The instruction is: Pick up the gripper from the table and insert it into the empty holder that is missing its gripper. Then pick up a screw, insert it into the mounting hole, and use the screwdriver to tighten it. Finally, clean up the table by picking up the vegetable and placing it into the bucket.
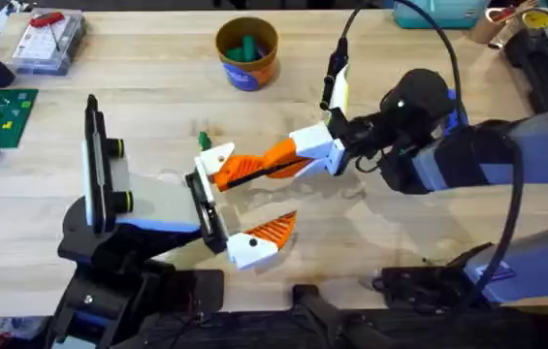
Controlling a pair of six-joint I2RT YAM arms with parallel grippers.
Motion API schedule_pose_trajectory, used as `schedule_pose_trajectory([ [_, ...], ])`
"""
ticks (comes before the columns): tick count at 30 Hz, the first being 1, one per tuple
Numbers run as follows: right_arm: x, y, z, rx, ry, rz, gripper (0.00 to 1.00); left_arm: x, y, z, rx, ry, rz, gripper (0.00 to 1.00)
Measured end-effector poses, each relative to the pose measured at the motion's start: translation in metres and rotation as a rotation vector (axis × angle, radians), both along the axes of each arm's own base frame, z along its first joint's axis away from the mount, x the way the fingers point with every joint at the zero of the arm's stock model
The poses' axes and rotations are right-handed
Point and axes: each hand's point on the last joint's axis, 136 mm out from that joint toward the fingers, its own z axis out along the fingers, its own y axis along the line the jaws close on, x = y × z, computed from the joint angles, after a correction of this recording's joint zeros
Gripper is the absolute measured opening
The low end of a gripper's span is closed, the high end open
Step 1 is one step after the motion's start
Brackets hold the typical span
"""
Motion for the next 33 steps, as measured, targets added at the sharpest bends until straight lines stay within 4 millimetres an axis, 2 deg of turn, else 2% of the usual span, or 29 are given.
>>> schedule_pose_trajectory([
  [9,0.011,0.006,0.004,0.009,-0.023,0.014,0.026,0.006,0.003,0.002,-0.001,-0.013,0.035,0.994],
  [33,0.014,0.007,0.0,0.001,-0.034,0.017,0.026,0.006,0.003,0.0,0.001,-0.004,0.04,0.994],
])
